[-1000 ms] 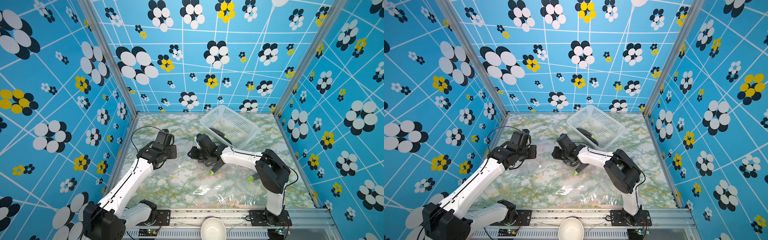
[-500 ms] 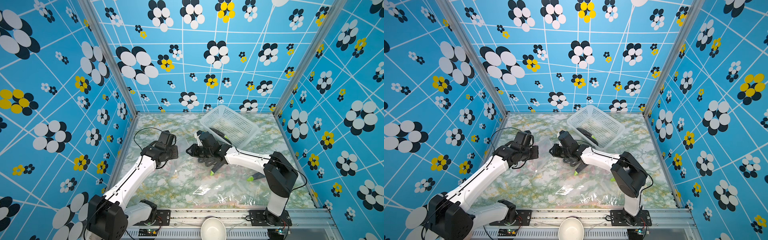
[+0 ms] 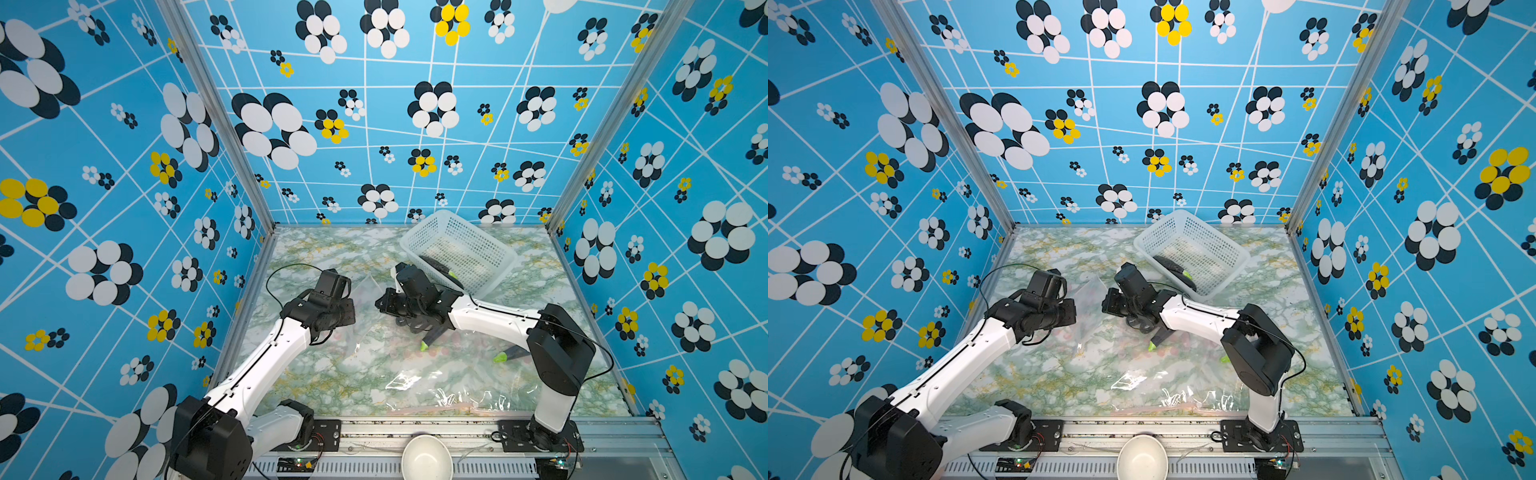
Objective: Place the eggplant in a zip-top bag and seal the zipper
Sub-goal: Open the zipper of the food storage bag at the center of the board.
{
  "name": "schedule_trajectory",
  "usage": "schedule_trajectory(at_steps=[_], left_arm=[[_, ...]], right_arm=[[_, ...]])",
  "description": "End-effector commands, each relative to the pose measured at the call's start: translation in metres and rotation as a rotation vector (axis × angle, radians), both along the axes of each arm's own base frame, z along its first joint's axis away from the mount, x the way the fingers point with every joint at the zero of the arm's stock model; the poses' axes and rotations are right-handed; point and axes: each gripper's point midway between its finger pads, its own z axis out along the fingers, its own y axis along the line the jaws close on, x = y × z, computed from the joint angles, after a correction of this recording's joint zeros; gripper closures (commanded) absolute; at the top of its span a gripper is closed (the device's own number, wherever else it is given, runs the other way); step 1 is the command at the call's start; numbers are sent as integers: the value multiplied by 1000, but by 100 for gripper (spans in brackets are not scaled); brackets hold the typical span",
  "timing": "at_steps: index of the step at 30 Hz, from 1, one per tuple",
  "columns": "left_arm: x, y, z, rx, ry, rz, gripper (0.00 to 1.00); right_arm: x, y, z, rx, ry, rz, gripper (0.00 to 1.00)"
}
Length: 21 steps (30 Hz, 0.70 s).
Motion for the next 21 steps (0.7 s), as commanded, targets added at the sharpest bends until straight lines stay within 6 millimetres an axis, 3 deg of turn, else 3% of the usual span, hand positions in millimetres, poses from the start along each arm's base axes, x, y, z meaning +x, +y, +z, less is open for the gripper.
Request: schedule_trajectory(at_steps=[1,5,9,11,17,21], left_arm=[[-3,-4,8,-52,-36,9,86],[-4,-1,21,-63,-64,27,100],[-4,5,34,-34,-79,35,100],[-4,8,38,-7,-71,32,100],[3,-2,31,-41,-39,23,100],[6,-8,21,-82,-25,44,100]], right_arm=[[3,-5,0,-3,9,-37,100],[7,-19,-21,-63,29,-78,100],[10,-39,-49,-137,48,-103,100],[8,-39,-55,-143,44,-90,100],[4,-16,-48,-73,37,-28,95],[4,-14,-43,-79,29,-15,83]])
